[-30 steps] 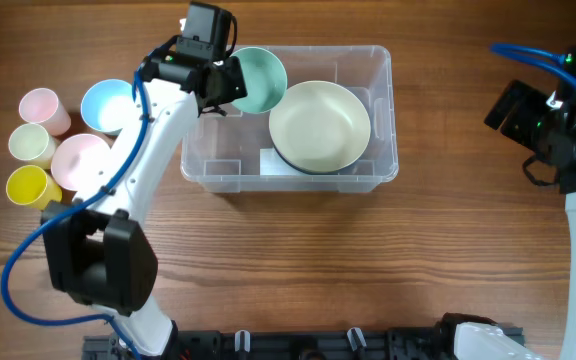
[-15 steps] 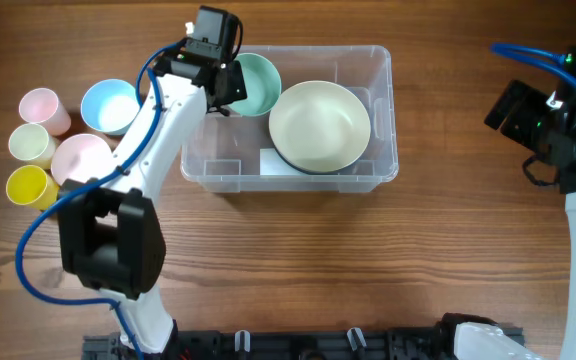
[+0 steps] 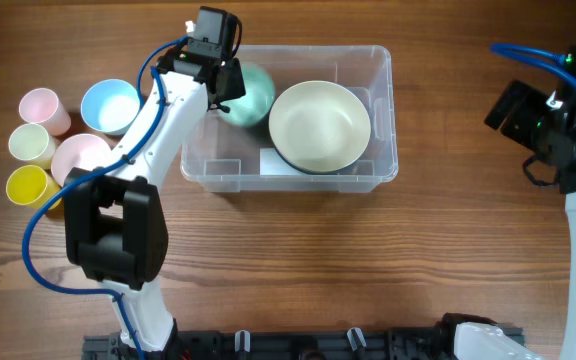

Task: Pack container
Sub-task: 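Lower the mint bowl into the box beside the cream bowl, then move the left gripper back over the pastel cups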

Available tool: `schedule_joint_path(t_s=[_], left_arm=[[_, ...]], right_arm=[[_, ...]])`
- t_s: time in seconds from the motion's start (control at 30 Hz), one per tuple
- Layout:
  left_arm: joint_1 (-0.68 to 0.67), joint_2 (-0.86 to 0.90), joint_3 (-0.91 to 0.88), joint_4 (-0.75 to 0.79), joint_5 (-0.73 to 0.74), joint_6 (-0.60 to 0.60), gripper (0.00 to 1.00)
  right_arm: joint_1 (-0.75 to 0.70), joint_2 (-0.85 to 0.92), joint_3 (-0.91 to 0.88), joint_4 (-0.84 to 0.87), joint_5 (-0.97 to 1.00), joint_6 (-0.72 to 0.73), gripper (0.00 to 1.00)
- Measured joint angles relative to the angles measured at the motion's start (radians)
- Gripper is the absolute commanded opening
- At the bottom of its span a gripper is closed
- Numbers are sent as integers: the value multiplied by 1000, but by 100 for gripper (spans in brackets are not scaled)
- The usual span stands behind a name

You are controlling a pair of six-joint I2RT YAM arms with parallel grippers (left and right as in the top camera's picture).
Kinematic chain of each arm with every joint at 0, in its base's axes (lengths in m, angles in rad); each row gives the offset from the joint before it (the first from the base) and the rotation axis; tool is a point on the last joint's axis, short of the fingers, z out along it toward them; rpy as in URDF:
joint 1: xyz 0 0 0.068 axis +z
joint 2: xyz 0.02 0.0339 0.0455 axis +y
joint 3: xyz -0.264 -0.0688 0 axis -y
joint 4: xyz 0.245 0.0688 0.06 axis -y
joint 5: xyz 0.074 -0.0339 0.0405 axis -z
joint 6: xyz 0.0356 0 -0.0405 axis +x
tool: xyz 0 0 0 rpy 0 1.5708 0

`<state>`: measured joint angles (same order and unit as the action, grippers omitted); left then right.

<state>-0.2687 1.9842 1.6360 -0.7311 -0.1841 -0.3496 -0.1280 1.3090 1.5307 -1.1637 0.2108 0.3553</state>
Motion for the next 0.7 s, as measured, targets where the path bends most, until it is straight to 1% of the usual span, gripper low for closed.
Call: schedule_joint_path(t_s=[0.4,0.6,0.7], left_arm=[[17,-18,1,-29,-7,0,64],[29,-174,1,-64,-34,-3,63],[41,-283,3,-106,-56,-35,63]], right_arm=[[0,0,0,0,0,0,100],[0,0,0,0,0,0,100],[0,0,0,0,0,0,100]])
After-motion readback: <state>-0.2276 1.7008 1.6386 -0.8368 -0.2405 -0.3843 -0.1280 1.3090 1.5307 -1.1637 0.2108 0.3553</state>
